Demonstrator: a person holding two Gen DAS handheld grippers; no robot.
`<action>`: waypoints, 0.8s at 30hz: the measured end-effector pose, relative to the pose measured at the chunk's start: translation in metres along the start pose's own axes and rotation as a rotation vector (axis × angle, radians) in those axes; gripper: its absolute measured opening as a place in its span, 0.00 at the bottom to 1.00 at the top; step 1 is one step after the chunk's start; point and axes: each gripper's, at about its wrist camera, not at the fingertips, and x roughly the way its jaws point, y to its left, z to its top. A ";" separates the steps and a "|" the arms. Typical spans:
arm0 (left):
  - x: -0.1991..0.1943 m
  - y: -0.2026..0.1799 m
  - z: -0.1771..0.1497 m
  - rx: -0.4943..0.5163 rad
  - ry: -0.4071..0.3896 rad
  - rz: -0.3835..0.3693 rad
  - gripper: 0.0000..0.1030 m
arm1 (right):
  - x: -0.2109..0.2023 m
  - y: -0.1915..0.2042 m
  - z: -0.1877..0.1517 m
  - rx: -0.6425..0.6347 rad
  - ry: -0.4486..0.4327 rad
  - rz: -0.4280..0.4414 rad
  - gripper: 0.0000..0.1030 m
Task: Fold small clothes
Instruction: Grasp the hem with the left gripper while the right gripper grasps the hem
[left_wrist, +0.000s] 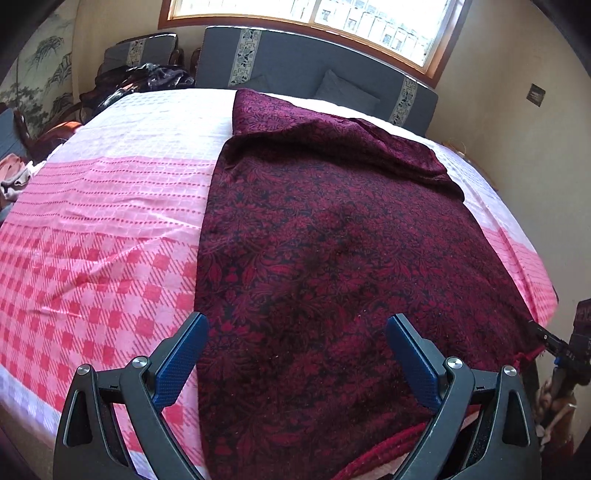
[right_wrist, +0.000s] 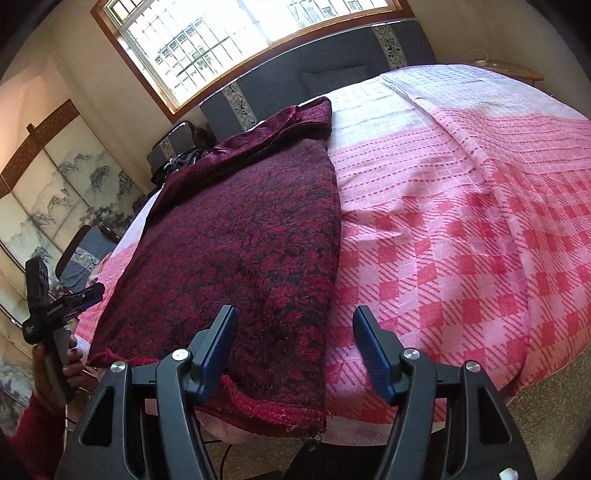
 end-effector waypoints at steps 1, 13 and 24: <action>-0.003 0.007 -0.001 -0.003 0.008 -0.009 0.93 | 0.000 0.000 0.000 0.000 0.000 0.004 0.61; -0.013 0.029 -0.034 0.014 0.223 -0.149 0.62 | 0.000 0.001 -0.004 -0.002 0.021 0.070 0.61; -0.011 0.042 -0.043 -0.158 0.176 -0.383 0.62 | 0.002 0.001 -0.006 0.032 0.056 0.156 0.61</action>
